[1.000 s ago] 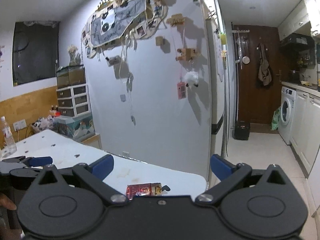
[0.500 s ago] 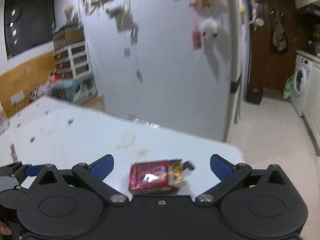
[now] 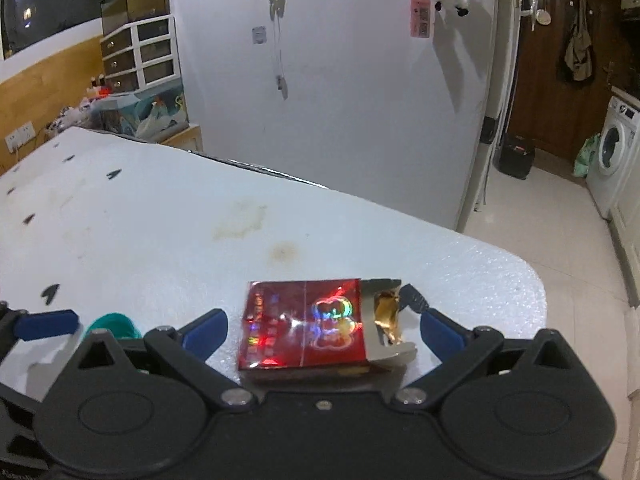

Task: Collect trash
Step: 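Close the right tool on the red cigarette pack while the left tool grasps the teal bottle cap, then lift the cigarette pack and bottle cap off the table toward the bin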

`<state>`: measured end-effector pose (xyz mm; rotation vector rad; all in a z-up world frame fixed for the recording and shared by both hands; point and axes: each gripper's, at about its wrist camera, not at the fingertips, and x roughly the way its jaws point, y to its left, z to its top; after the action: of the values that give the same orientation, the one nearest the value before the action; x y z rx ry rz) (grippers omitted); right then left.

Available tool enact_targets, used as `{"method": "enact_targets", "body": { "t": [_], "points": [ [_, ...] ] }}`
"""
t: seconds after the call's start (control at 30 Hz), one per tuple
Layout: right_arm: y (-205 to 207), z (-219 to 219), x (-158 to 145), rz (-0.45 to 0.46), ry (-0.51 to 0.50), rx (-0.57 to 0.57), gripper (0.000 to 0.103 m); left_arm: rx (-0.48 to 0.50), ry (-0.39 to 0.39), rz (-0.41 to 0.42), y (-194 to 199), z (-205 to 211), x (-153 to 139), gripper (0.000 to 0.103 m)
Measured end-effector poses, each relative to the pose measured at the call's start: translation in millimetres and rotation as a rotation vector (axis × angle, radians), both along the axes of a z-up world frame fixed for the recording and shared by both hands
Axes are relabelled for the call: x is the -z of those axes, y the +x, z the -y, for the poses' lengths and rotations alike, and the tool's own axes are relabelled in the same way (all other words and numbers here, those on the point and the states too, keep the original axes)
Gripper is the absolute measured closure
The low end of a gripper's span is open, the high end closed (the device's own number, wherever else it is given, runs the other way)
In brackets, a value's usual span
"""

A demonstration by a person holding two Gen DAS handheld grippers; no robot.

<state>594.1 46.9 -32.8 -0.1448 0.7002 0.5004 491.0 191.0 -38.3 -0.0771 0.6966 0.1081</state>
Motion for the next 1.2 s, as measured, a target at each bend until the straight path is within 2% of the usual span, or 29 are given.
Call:
{"method": "enact_targets", "body": {
  "t": [0.07, 0.1, 0.13, 0.23, 0.33, 0.53, 0.6, 0.7, 0.9, 1.2],
  "points": [
    [2.4, -0.1, 0.7, 0.004, -0.007, 0.019, 0.0, 0.008, 0.026, 0.0, 1.3, 4.0, 2.2, 0.0],
    [3.5, 1.0, 1.8, 0.002, 0.0, 0.025, 0.004, 0.01, 0.038, 0.002, 1.9, 5.1, 3.6, 0.0],
    [4.5, 1.3, 2.8, -0.003, 0.01, 0.025, 0.014, 0.011, 0.048, 0.006, 1.9, 6.1, 4.9, 0.0],
    [5.2, 3.3, 6.2, -0.021, 0.022, 0.012, 0.014, 0.003, 0.046, 0.018, 2.1, 4.3, 5.6, 0.0],
    [2.6, 4.1, 8.5, -0.012, -0.011, -0.001, 0.014, -0.01, 0.047, 0.026, 2.6, 2.7, 5.5, 0.002],
    [-10.1, 12.8, 12.5, 0.011, -0.024, -0.018, 0.015, 0.011, 0.055, 0.05, 0.4, 7.1, 2.4, 0.023],
    [-16.0, 17.5, 12.5, 0.014, -0.02, -0.023, 0.015, 0.001, 0.054, 0.056, -0.1, 6.2, 0.8, 0.042],
    [-24.7, 21.9, 13.2, 0.019, -0.017, -0.019, 0.016, -0.006, 0.053, 0.06, -0.5, 6.1, -0.7, 0.052],
    [-42.5, 21.9, 10.3, 0.02, -0.048, -0.02, 0.019, -0.007, 0.042, 0.055, -1.0, 2.8, -2.1, 0.053],
    [-62.0, 26.8, 12.2, 0.046, -0.032, 0.015, 0.021, -0.016, 0.036, 0.068, -5.4, -0.5, -6.8, 0.053]
  ]
}}
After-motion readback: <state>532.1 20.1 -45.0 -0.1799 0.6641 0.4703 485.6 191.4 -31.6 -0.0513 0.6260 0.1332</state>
